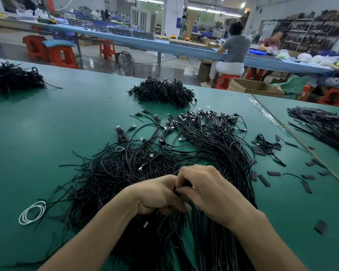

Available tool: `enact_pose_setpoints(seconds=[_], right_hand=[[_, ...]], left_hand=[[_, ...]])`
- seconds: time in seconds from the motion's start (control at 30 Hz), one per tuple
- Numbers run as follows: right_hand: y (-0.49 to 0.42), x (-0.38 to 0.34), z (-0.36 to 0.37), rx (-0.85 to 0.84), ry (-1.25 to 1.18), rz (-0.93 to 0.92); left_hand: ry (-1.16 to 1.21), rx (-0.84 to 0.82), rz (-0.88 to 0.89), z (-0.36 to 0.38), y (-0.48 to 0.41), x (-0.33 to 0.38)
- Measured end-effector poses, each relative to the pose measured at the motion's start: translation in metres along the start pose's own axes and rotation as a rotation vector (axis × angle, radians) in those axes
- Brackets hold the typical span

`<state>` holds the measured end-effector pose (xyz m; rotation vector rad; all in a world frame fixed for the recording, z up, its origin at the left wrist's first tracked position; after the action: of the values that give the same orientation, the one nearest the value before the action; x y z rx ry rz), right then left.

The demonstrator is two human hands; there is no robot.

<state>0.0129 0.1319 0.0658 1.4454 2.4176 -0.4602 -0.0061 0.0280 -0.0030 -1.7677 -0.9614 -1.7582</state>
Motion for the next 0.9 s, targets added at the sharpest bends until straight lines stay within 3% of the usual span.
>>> enact_pose_setpoints(seconds=[0.3, 0.5, 0.57, 0.7, 0.73, 0.9], right_hand=[[-0.003, 0.004, -0.001, 0.028, 0.055, -0.012], [-0.005, 0.018, -0.002, 0.333, -0.142, 0.12], [-0.005, 0.024, -0.001, 0.426, -0.203, 0.171], [-0.003, 0.027, 0.0, 0.578, -0.344, 0.249], [-0.002, 0.028, 0.001, 0.621, -0.42, 0.274], [-0.007, 0.036, 0.016, 0.677, -0.889, 0.424]], left_hand=[[0.451, 0.148, 0.078, -0.004, 0.001, -0.004], [0.684, 0.284, 0.229, -0.009, -0.008, 0.0], [0.586, 0.434, 0.282, -0.014, -0.009, -0.002], [-0.198, 0.835, 0.369, -0.028, 0.003, 0.009], [-0.3, 0.879, 0.396, -0.029, 0.004, 0.013], [-0.136, 0.796, 0.393, -0.02, -0.003, 0.014]])
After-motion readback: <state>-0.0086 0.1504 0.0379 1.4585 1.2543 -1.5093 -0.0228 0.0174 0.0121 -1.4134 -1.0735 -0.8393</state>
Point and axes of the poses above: each hand's wrist, its own y-axis away from the middle knuckle, its own z-axis out of the palm, x = y × z, the point moved 5 cm from there along -y, towards the middle knuckle, and after that the axes turned 10 degrees about z, right-handed, at the moved point
